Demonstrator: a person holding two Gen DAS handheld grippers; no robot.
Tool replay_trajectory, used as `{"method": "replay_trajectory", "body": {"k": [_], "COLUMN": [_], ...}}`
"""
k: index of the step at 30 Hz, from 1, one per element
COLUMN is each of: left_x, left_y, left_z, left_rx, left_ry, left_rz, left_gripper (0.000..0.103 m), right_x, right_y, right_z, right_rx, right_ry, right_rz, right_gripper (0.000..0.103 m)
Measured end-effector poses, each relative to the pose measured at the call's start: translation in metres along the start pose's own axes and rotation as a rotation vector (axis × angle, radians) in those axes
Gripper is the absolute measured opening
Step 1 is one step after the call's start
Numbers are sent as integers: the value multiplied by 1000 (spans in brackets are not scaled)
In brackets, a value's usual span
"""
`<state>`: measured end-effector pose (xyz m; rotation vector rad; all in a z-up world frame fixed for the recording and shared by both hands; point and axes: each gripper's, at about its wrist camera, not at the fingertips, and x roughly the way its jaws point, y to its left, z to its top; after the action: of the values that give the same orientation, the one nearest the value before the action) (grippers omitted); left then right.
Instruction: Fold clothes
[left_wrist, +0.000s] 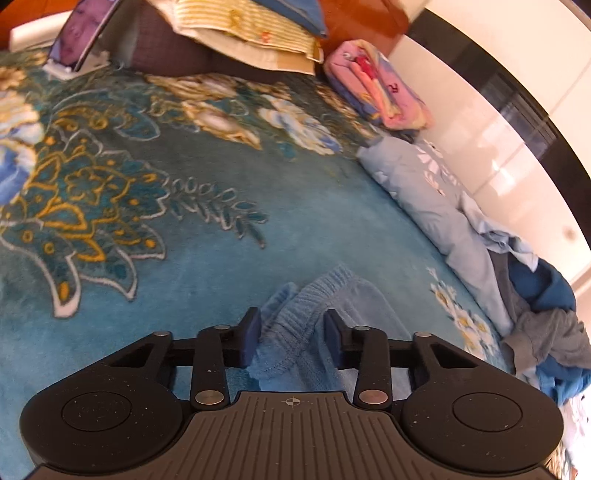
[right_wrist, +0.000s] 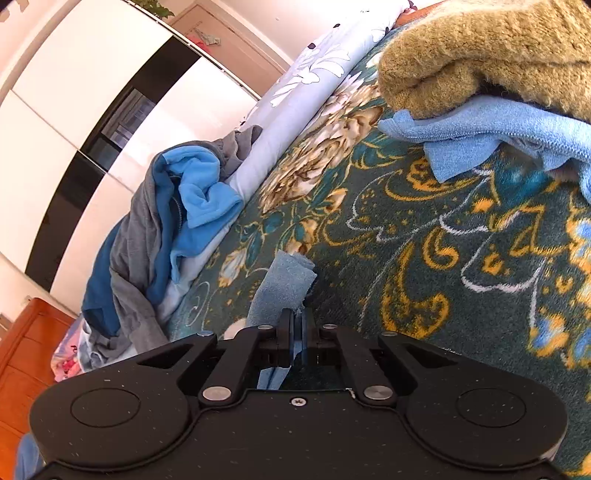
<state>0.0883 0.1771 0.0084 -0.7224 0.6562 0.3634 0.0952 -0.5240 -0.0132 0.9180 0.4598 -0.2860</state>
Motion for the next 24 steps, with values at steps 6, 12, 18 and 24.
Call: {"method": "replay_trajectory", "body": {"k": [6,12,18,24], "left_x": [-1,-16,-29,-36], "left_y": [7,8,2,-19], "left_z": [-1,6,13,14], "left_rx": [-5,-5,-8,45], "left_ry": [4,-11,-34,-36], "left_rz": [-15,-61,-116,-193], "left_gripper": [29,31,36,40], "right_x": [10,-10,-9,9], "right_y": [-9,-18,-25,-18], "right_z": [-2,2,0,-9], "right_rx": [13,47,91,132], "right_ry": [36,4,28,22], "right_rz": [-34,22,20,27], "right_gripper": [5,20,36,25]}}
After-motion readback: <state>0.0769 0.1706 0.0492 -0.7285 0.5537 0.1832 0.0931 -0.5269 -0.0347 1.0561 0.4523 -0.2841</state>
